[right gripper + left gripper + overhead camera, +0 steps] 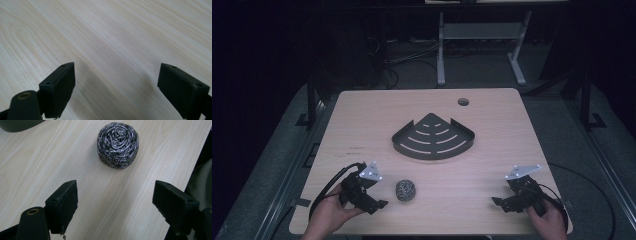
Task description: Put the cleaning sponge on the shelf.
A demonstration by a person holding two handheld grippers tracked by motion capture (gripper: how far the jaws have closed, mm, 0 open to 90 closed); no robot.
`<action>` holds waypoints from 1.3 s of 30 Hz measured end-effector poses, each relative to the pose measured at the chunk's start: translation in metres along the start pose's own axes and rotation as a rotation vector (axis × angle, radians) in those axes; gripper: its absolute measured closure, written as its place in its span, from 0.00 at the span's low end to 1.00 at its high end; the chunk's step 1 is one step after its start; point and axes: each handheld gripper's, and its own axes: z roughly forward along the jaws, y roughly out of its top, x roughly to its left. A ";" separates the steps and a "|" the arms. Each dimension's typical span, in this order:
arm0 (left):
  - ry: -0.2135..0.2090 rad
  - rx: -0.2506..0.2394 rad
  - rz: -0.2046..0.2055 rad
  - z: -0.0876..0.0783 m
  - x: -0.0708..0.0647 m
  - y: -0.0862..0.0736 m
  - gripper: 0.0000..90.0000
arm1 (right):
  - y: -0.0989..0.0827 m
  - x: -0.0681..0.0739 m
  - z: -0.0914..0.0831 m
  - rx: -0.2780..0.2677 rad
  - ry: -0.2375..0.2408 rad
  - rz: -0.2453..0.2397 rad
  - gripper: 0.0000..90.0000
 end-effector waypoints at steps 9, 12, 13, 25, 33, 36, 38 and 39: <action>-0.021 0.006 0.029 0.007 -0.002 0.013 0.24 | 0.000 -0.001 -0.001 -0.001 0.001 0.000 0.16; -0.025 0.011 0.035 0.009 -0.002 0.016 0.24 | -0.001 -0.001 -0.001 -0.001 0.000 -0.001 0.16; -0.025 0.011 0.032 0.011 -0.002 0.017 0.24 | -0.001 -0.001 -0.001 -0.002 0.001 0.000 0.16; -0.042 0.031 0.045 0.024 -0.002 0.032 0.23 | -0.001 -0.001 -0.002 -0.003 0.001 0.000 0.16; -0.057 0.056 0.052 0.035 -0.001 0.040 0.22 | -0.001 -0.002 -0.002 -0.011 0.000 -0.003 0.16; -0.060 0.060 0.052 0.039 -0.001 0.042 0.22 | -0.001 -0.002 -0.002 -0.011 0.001 -0.004 0.16; -0.059 0.068 0.055 0.042 -0.001 0.044 0.22 | -0.001 -0.002 -0.002 -0.012 0.001 -0.003 0.16; -0.057 0.072 0.055 0.044 -0.001 0.045 0.22 | -0.001 -0.002 -0.002 -0.012 0.001 -0.004 0.16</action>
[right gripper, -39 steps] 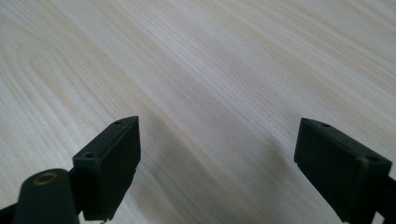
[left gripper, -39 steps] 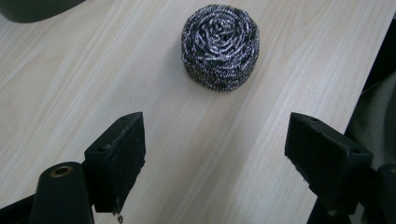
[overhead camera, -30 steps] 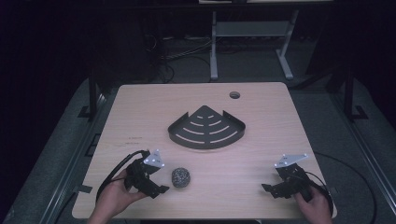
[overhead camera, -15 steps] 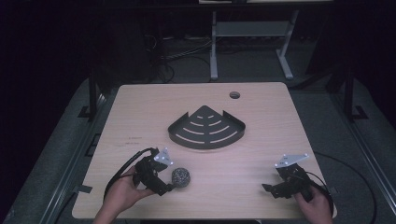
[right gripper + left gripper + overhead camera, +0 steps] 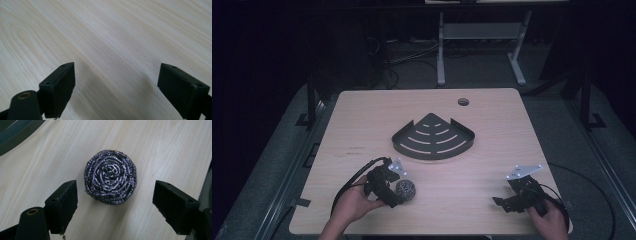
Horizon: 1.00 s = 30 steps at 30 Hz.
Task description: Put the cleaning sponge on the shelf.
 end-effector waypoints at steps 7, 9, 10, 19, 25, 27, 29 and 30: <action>-0.009 0.028 0.010 0.011 0.002 0.005 0.22 | 0.000 0.000 0.000 0.000 0.001 -0.001 0.16; -0.008 0.031 0.010 0.011 0.003 0.005 0.22 | 0.000 0.000 0.000 -0.001 0.001 -0.001 0.16; -0.010 0.033 0.008 0.013 0.003 0.006 0.22 | 0.000 0.000 0.000 0.000 0.002 0.000 0.16; -0.014 0.049 -0.001 0.021 0.006 0.008 0.24 | 0.000 0.000 0.000 0.000 0.004 -0.003 0.16; -0.022 0.056 -0.001 0.024 0.006 0.010 0.25 | 0.000 0.000 0.000 0.000 0.003 -0.002 0.16; -0.027 0.060 0.001 0.025 0.007 0.010 0.27 | 0.000 0.000 0.000 0.000 0.005 -0.002 0.16; -0.029 0.061 -0.001 0.025 0.007 0.010 0.29 | 0.000 0.000 0.000 0.000 0.005 -0.002 0.16; -0.028 0.065 0.001 0.026 0.007 0.010 0.29 | 0.000 -0.001 0.000 0.000 0.005 -0.002 0.16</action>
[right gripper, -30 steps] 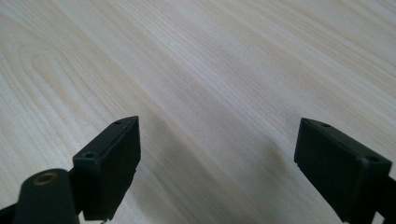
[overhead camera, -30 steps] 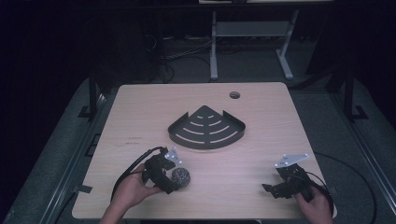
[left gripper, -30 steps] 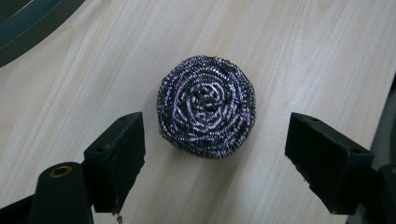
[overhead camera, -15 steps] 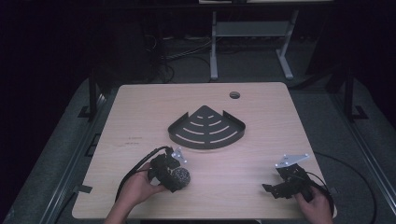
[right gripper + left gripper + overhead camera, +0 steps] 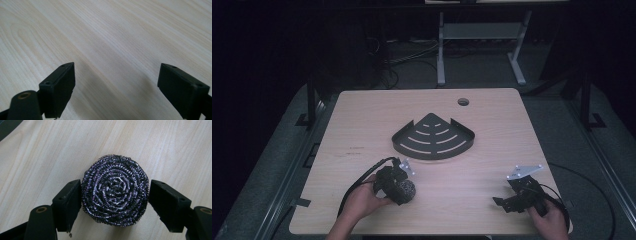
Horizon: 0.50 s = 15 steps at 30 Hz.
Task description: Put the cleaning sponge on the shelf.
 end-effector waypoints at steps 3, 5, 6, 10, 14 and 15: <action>0.000 0.009 0.004 0.002 0.000 0.001 0.31 | 0.000 0.000 0.000 0.000 0.000 0.000 0.16; 0.000 0.014 0.005 0.002 0.000 0.001 0.33 | 0.000 0.000 0.000 -0.002 -0.001 0.000 0.16; 0.001 0.016 0.006 0.002 0.000 0.001 0.33 | 0.000 0.000 0.000 -0.002 -0.001 -0.001 0.16; 0.000 0.018 0.007 0.003 0.001 0.001 0.35 | 0.000 0.000 -0.001 -0.003 0.000 0.000 0.16; 0.004 0.021 0.011 0.002 0.001 0.002 0.37 | 0.000 0.000 0.000 -0.003 0.000 -0.001 0.16; 0.006 0.022 0.011 0.002 0.001 0.002 0.38 | 0.000 0.000 -0.001 -0.003 0.000 -0.002 0.16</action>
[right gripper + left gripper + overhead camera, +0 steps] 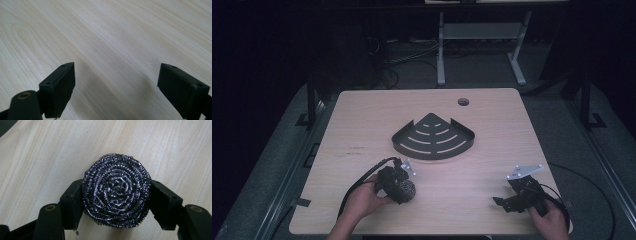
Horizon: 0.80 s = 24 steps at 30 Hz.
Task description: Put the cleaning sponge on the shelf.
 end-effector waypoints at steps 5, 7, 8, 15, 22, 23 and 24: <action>0.003 -0.010 0.003 -0.003 -0.001 0.002 0.38 | 0.000 0.000 0.000 0.002 0.000 0.003 0.16; -0.001 -0.016 0.000 -0.004 0.000 0.002 0.38 | 0.000 0.000 0.001 0.003 0.003 0.002 0.16; 0.001 -0.016 -0.001 -0.005 0.001 0.003 0.38 | 0.000 0.001 0.001 0.004 0.001 0.001 0.16; 0.006 -0.021 -0.002 -0.012 0.004 0.008 0.38 | 0.000 0.001 0.001 0.005 0.004 0.003 0.16; 0.006 -0.035 -0.014 -0.018 0.009 0.013 0.38 | 0.001 0.001 0.002 0.006 0.005 0.001 0.16; 0.002 -0.036 -0.014 -0.018 0.010 0.014 0.38 | 0.000 0.001 0.002 0.005 0.004 0.001 0.16; 0.003 -0.033 -0.013 -0.019 0.011 0.015 0.38 | 0.000 0.001 0.001 0.004 0.005 0.002 0.16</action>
